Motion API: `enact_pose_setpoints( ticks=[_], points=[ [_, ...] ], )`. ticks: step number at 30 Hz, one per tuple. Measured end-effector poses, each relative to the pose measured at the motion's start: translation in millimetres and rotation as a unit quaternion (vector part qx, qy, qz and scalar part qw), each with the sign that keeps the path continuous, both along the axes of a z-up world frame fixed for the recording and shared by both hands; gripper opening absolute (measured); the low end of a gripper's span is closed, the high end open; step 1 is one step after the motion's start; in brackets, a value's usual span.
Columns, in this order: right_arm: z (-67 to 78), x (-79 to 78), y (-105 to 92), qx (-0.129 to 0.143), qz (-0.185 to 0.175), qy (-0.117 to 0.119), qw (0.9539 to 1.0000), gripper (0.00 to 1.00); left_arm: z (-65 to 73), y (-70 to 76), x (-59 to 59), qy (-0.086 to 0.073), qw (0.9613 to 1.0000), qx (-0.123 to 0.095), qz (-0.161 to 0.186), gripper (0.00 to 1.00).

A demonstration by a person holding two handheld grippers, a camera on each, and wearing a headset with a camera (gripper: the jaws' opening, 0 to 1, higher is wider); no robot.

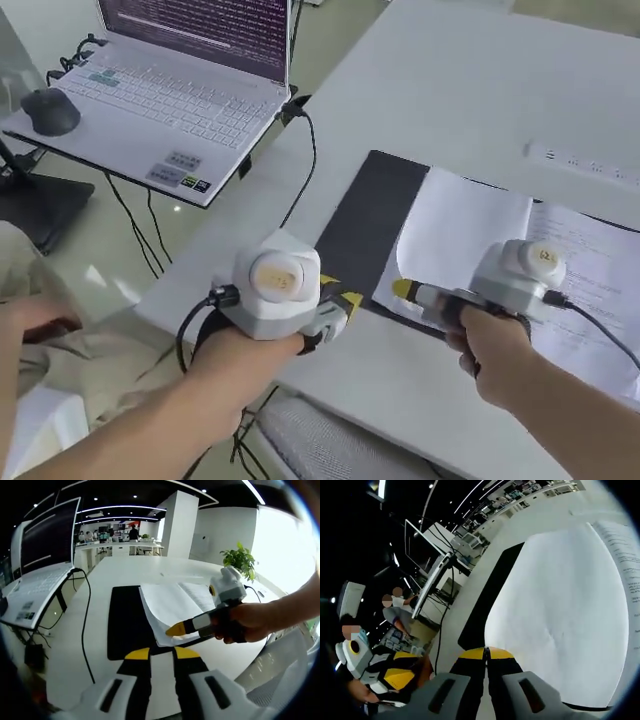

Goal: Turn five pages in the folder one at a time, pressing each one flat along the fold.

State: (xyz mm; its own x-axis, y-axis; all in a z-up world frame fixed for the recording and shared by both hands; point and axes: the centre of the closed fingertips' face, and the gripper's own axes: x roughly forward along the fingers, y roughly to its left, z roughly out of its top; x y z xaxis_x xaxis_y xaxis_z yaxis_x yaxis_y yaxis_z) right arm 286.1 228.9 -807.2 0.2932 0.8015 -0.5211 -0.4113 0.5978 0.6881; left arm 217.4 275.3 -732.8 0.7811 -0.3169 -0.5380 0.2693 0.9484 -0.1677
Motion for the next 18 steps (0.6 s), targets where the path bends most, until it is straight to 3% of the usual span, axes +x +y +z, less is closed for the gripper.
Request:
enact_pose_setpoints(
  ticks=[4, 7, 13, 18],
  points=[
    [-10.5, -2.3, -1.6, -0.002, -0.004, 0.012, 0.9999, 0.00, -3.7, -1.2, 0.7, 0.006, 1.0000, 0.003, -0.001, 0.14],
    [-9.3, -6.9, 1.4, 0.011, -0.003, 0.018, 0.9998, 0.08, -6.7, -3.5, 2.5, 0.010, 0.9999, 0.005, -0.004, 0.14],
    [-0.7, -14.2, 10.3, 0.038, 0.010, 0.022, 0.9990, 0.08, -14.4, -10.3, 11.0, 0.018, 0.9997, 0.008, -0.012, 0.14],
    [10.5, -10.5, 7.0, 0.050, 0.008, 0.019, 0.9985, 0.09, -21.9, -21.3, 20.6, 0.023, 0.9994, 0.012, -0.024, 0.14]
  ],
)
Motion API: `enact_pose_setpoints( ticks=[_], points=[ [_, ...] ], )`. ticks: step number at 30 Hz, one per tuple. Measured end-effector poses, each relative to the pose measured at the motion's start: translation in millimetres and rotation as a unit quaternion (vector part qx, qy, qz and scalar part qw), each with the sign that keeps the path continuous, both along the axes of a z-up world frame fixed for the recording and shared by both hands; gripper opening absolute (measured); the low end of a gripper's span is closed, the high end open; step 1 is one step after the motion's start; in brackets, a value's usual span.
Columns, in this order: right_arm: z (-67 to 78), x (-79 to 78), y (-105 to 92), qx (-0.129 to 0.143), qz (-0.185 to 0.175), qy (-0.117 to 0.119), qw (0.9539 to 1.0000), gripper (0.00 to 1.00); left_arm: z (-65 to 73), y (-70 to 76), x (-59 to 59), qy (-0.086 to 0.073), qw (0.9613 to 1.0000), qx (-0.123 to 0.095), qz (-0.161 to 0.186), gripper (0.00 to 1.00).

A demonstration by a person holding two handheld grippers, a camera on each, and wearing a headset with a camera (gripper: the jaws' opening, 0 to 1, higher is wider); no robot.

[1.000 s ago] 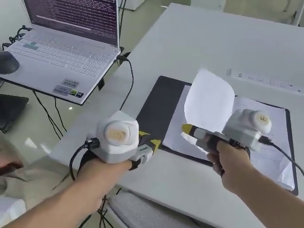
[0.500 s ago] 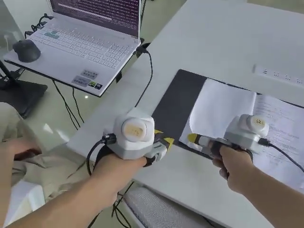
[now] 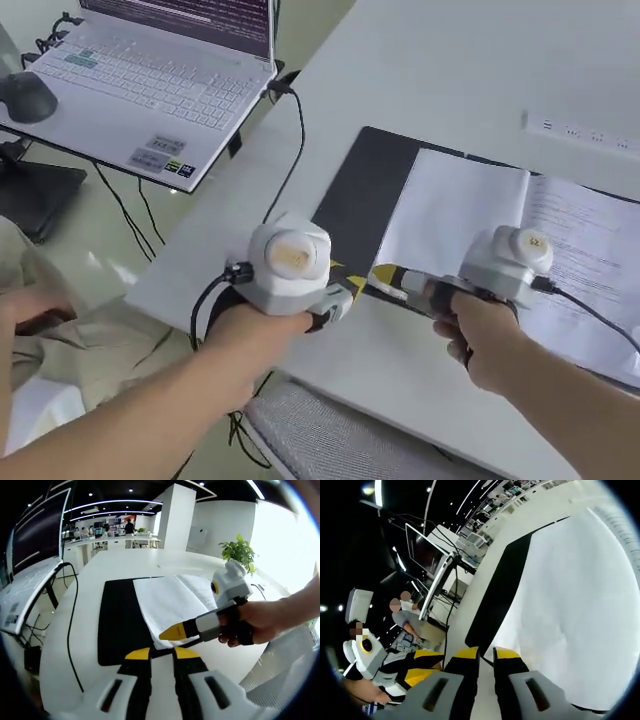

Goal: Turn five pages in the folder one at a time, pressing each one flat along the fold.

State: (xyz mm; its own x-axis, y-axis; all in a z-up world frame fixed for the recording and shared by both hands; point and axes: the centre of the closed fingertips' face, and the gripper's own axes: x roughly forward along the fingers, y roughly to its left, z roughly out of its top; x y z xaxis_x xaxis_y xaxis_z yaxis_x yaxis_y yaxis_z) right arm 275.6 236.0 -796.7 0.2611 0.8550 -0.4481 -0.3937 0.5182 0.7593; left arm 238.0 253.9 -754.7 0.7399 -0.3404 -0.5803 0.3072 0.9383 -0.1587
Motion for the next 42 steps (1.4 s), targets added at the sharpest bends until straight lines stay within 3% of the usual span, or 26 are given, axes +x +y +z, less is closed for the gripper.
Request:
enact_pose_setpoints(
  ticks=[5, 12, 20, 22, 27, 30, 32, 36, 42],
  points=[
    [14.6, 19.1, -13.3, 0.016, -0.015, -0.010, 0.9997, 0.10, -15.3, -12.1, 12.6, 0.010, 0.9998, 0.005, -0.015, 0.12],
    [26.1, 58.6, -44.9, 0.027, -0.047, -0.016, 0.9984, 0.11, -35.4, -29.7, 33.1, 0.016, 0.9995, 0.008, -0.024, 0.09],
    [23.4, 99.1, -79.1, 0.024, -0.077, -0.012, 0.9966, 0.14, -55.6, -35.8, 50.1, 0.023, 0.9996, 0.014, -0.010, 0.10],
    [23.5, 105.9, -85.3, 0.029, -0.084, -0.004, 0.9960, 0.11, -56.4, -37.0, 54.3, 0.013, 0.9999, 0.009, -0.005, 0.09],
    [18.5, 131.9, -102.6, 0.040, -0.112, 0.018, 0.9928, 0.14, -60.5, -36.4, 59.4, 0.008, 0.9999, 0.010, 0.011, 0.09],
    [15.3, 149.3, -113.0, 0.060, -0.146, 0.043, 0.9865, 0.13, -61.2, -34.2, 61.9, 0.002, 0.9997, 0.010, 0.020, 0.06],
    [12.4, 157.6, -118.5, 0.062, -0.154, 0.044, 0.9852, 0.10, -62.1, -31.7, 62.4, -0.002, 0.9996, 0.013, 0.025, 0.02],
    [14.5, 173.1, -123.5, 0.079, -0.183, 0.057, 0.9783, 0.09, -62.4, -29.8, 62.6, -0.010, 0.9994, 0.016, 0.027, 0.00],
    [7.5, 203.4, -134.9, 0.113, -0.240, 0.094, 0.9596, 0.05, -61.9, -29.9, 61.6, -0.022, 0.9991, 0.029, 0.023, 0.00]
  ],
)
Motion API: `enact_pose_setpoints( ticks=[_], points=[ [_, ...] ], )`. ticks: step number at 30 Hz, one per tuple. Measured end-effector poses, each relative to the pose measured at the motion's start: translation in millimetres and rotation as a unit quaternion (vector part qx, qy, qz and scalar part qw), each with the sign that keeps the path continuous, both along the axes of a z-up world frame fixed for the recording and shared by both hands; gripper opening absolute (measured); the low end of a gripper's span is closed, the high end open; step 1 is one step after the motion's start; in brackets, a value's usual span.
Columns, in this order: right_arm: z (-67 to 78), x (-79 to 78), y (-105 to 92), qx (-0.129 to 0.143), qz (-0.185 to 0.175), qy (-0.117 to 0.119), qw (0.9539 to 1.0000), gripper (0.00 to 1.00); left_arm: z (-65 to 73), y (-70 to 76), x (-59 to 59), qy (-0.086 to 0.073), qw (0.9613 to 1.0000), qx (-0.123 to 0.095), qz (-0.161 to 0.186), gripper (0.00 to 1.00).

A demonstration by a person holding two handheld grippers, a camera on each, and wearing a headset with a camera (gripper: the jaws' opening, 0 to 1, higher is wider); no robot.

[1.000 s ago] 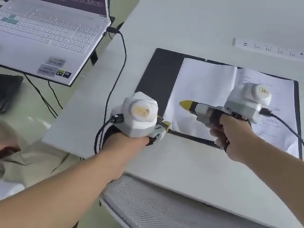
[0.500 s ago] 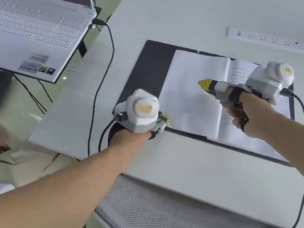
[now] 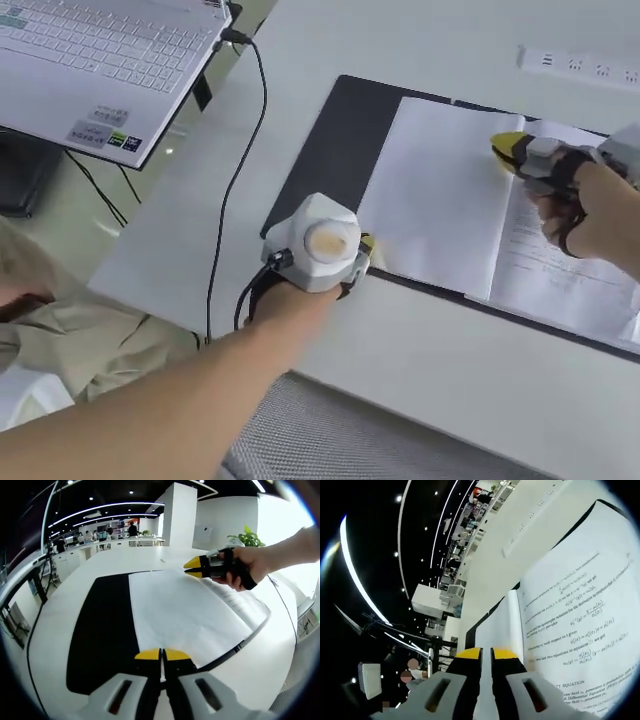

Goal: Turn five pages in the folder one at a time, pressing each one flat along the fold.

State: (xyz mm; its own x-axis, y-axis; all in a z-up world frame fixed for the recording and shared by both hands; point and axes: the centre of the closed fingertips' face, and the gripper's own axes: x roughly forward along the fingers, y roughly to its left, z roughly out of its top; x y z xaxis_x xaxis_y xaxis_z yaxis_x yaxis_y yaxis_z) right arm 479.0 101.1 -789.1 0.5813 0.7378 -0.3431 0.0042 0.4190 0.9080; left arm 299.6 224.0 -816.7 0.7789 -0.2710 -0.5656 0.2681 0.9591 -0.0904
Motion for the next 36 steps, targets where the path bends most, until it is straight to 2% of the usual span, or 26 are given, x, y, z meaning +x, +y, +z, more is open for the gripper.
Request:
enact_pose_setpoints(
  ticks=[2, 5, 9, 14, 20, 22, 27, 33, 36],
  points=[
    [-5.4, 6.0, -4.1, 0.001, -0.007, 0.007, 1.0000, 0.03, 0.1, -0.4, 0.0, -0.002, 1.0000, 0.006, -0.001, 0.00],
    [-16.6, 23.6, -13.9, 0.007, -0.027, 0.019, 0.9994, 0.00, 0.1, -0.2, 0.0, -0.003, 0.9999, 0.012, -0.003, 0.00],
    [-16.4, 37.9, -18.1, 0.020, -0.050, 0.023, 0.9983, 0.00, -0.5, 0.3, 0.6, -0.004, 0.9999, 0.012, -0.001, 0.00],
    [-19.3, 53.2, -18.6, 0.022, -0.052, 0.027, 0.9980, 0.00, -0.8, 0.5, 1.0, -0.007, 0.9999, 0.014, -0.001, 0.00],
    [-17.8, 63.5, -15.5, 0.008, -0.050, 0.020, 0.9985, 0.00, -0.9, 0.6, 1.1, -0.009, 0.9998, 0.016, -0.002, 0.00],
    [-18.7, 68.5, -16.7, -0.009, -0.049, 0.013, 0.9987, 0.00, -1.0, 0.6, 1.2, -0.009, 0.9998, 0.016, -0.002, 0.00],
    [-16.5, 71.9, -18.2, -0.016, -0.057, 0.013, 0.9982, 0.00, -1.9, 1.0, 2.0, -0.009, 0.9998, 0.016, 0.000, 0.00],
    [-19.1, 60.6, -14.9, -0.038, -0.020, 0.014, 0.9990, 0.00, -1.7, 1.5, 2.1, -0.007, 0.9998, 0.016, -0.001, 0.00],
    [-19.9, 46.9, -10.5, -0.044, 0.011, 0.013, 0.9989, 0.00, -0.9, 1.4, 1.7, -0.007, 0.9998, 0.016, -0.002, 0.00]
  ],
)
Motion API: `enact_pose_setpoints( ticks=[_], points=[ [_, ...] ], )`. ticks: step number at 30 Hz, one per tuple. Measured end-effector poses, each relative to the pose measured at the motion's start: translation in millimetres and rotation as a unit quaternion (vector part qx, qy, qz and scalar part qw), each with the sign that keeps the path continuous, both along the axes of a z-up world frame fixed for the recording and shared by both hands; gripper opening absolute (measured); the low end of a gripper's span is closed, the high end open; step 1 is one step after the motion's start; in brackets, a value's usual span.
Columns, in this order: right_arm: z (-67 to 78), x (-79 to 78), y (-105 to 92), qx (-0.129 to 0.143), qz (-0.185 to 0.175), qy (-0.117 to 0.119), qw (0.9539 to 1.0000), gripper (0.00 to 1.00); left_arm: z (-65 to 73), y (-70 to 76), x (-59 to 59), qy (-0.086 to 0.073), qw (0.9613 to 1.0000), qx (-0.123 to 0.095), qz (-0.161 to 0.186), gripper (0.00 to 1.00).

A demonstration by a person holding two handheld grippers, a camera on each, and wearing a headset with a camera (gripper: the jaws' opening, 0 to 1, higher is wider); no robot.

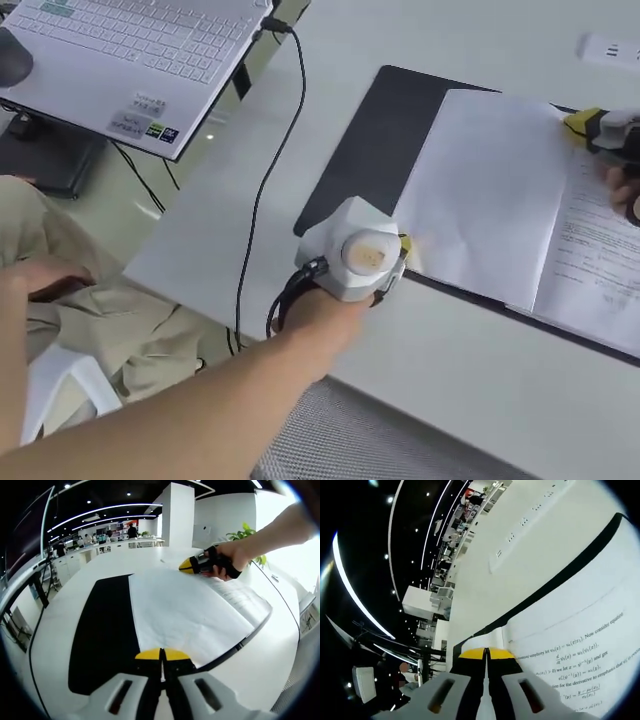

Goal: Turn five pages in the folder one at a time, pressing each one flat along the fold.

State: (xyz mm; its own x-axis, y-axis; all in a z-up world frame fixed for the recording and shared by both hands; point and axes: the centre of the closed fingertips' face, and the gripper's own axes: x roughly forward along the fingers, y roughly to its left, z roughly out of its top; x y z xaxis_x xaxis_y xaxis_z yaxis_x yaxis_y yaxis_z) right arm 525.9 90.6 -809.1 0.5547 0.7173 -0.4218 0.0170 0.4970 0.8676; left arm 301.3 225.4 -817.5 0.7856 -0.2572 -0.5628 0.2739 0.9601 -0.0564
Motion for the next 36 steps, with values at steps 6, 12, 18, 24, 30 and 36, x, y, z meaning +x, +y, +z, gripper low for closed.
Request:
enact_pose_setpoints(
  ticks=[6, 12, 18, 24, 30, 36],
  points=[
    [-1.0, -19.9, 3.2, -0.006, 0.032, 0.005, 0.9995, 0.00, -0.5, 0.1, 0.4, 0.002, 1.0000, 0.000, 0.003, 0.00],
    [-0.2, -38.6, 3.6, -0.004, 0.050, 0.007, 0.9987, 0.00, -0.5, 0.1, 0.4, 0.003, 1.0000, 0.001, 0.002, 0.00],
    [2.6, -53.7, 1.2, 0.003, 0.057, 0.007, 0.9984, 0.00, 0.5, -0.2, -0.1, 0.005, 1.0000, 0.001, 0.005, 0.00],
    [2.7, -75.4, 3.5, 0.006, 0.077, 0.011, 0.9969, 0.00, 0.8, -0.4, -0.4, 0.006, 1.0000, 0.001, 0.006, 0.00],
    [4.9, -92.9, 3.3, 0.016, 0.087, 0.014, 0.9960, 0.00, 0.5, -0.5, -0.1, 0.008, 0.9999, 0.001, 0.007, 0.00],
    [5.1, -127.4, 9.3, 0.018, 0.128, 0.023, 0.9914, 0.00, 0.6, -0.7, -0.4, 0.007, 0.9999, 0.001, 0.007, 0.00]
  ],
)
